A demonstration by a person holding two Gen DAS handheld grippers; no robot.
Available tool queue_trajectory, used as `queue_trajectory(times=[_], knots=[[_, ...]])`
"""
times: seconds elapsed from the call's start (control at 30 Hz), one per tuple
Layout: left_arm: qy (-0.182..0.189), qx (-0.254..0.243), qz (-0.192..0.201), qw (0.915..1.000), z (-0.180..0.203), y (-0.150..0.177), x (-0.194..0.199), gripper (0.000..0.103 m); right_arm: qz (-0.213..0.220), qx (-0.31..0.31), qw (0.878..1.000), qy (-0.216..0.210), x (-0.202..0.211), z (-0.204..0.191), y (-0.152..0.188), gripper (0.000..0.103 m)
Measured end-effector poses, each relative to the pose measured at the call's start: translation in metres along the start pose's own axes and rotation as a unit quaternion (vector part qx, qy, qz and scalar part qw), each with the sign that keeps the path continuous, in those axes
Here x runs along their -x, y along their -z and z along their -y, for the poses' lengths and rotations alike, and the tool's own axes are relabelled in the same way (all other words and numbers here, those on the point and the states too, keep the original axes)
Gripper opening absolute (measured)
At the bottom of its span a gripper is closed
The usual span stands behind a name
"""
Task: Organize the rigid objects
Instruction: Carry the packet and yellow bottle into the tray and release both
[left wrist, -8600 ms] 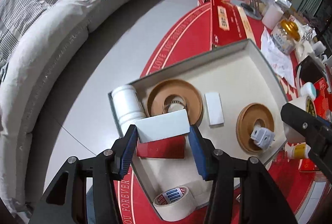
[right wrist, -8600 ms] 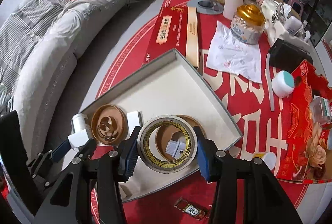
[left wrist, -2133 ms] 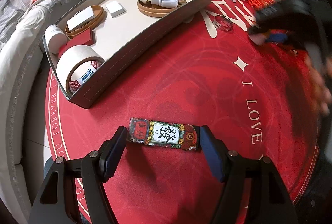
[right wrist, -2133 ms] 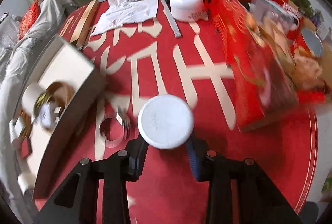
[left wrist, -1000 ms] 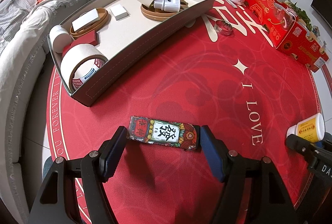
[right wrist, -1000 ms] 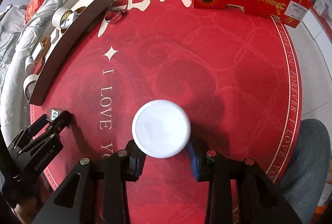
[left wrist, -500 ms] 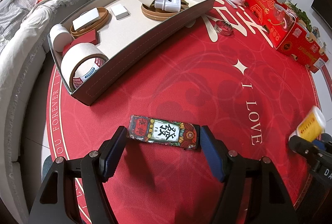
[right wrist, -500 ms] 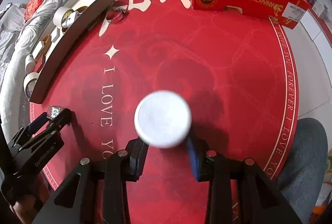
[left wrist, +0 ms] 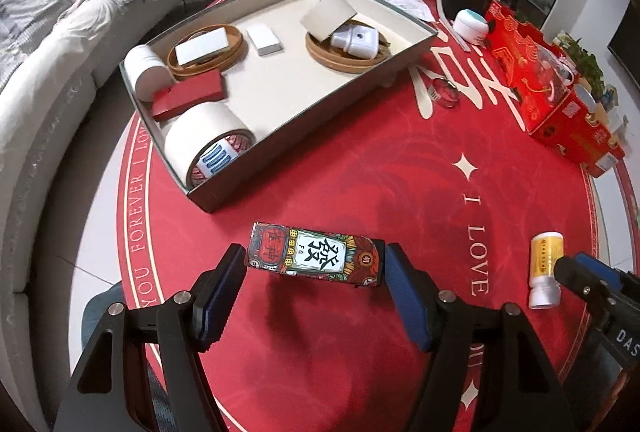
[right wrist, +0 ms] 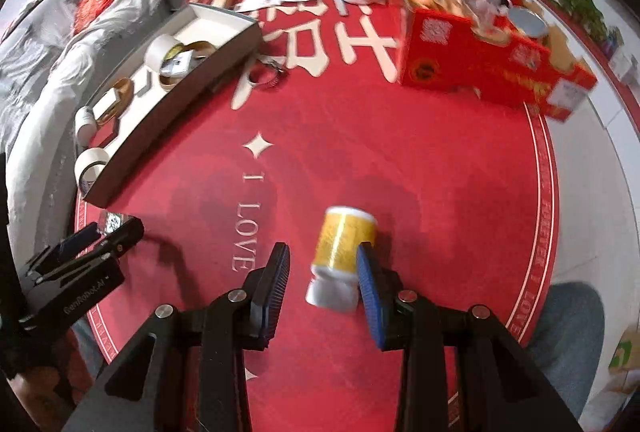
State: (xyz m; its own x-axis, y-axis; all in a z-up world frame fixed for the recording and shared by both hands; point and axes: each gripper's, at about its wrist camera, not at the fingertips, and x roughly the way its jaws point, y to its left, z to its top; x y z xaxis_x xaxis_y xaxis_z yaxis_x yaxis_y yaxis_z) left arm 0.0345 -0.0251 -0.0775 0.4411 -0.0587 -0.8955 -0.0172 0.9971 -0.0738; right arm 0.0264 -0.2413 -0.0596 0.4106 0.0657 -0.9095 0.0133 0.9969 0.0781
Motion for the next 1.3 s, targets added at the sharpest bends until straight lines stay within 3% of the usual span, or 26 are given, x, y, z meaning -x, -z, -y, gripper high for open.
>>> queue_trajectory(times=[0.1, 0.17, 0.2, 0.5, 0.53, 0.57, 0.6, 0.67, 0.9, 1.13, 1.3], knots=[[0.001, 0.003, -0.012, 0.9999, -0.001, 0.007, -0.005, 0.073, -0.006, -0.013, 1.0, 0.008, -0.006, 0.007, 0.0, 0.042], [0.003, 0.001, -0.02, 0.9998, 0.001, 0.009, -0.01, 0.073, -0.008, -0.032, 0.999, 0.004, -0.007, 0.018, 0.003, 0.089], [0.003, 0.0, -0.022, 0.9998, 0.002, 0.009, -0.011, 0.073, 0.0, -0.041, 0.999, 0.004, -0.006, 0.024, 0.005, 0.09], [0.001, -0.005, -0.029, 0.9996, 0.005, 0.013, -0.014, 0.073, -0.029, -0.042, 0.999, 0.013, -0.034, 0.029, -0.006, 0.09], [0.001, -0.005, -0.03, 0.9995, 0.005, 0.013, -0.014, 0.073, -0.037, -0.039, 0.998, 0.012, -0.04, 0.025, -0.007, 0.081], [0.001, -0.006, -0.032, 0.9995, 0.006, 0.013, -0.015, 0.073, -0.047, -0.037, 0.998, 0.014, -0.046, 0.023, -0.007, 0.065], [0.001, -0.007, -0.032, 0.9995, 0.006, 0.013, -0.015, 0.073, -0.06, -0.037, 0.997, 0.021, -0.052, 0.021, -0.006, 0.06], [0.002, -0.009, -0.035, 0.9993, 0.007, 0.014, -0.016, 0.073, -0.051, -0.023, 0.998, 0.043, -0.05, 0.015, -0.006, 0.037], [-0.002, -0.011, -0.027, 0.9996, 0.008, 0.011, -0.011, 0.073, -0.048, -0.036, 0.998, 0.03, -0.041, 0.02, 0.0, 0.037], [-0.005, -0.004, 0.006, 1.0, 0.004, -0.011, 0.023, 0.073, -0.01, -0.014, 1.0, 0.006, -0.012, 0.005, -0.008, 0.037], [0.009, 0.013, 0.037, 0.9992, 0.004, -0.044, 0.062, 0.073, 0.034, 0.0, 0.999, -0.025, 0.021, -0.018, -0.031, 0.037]])
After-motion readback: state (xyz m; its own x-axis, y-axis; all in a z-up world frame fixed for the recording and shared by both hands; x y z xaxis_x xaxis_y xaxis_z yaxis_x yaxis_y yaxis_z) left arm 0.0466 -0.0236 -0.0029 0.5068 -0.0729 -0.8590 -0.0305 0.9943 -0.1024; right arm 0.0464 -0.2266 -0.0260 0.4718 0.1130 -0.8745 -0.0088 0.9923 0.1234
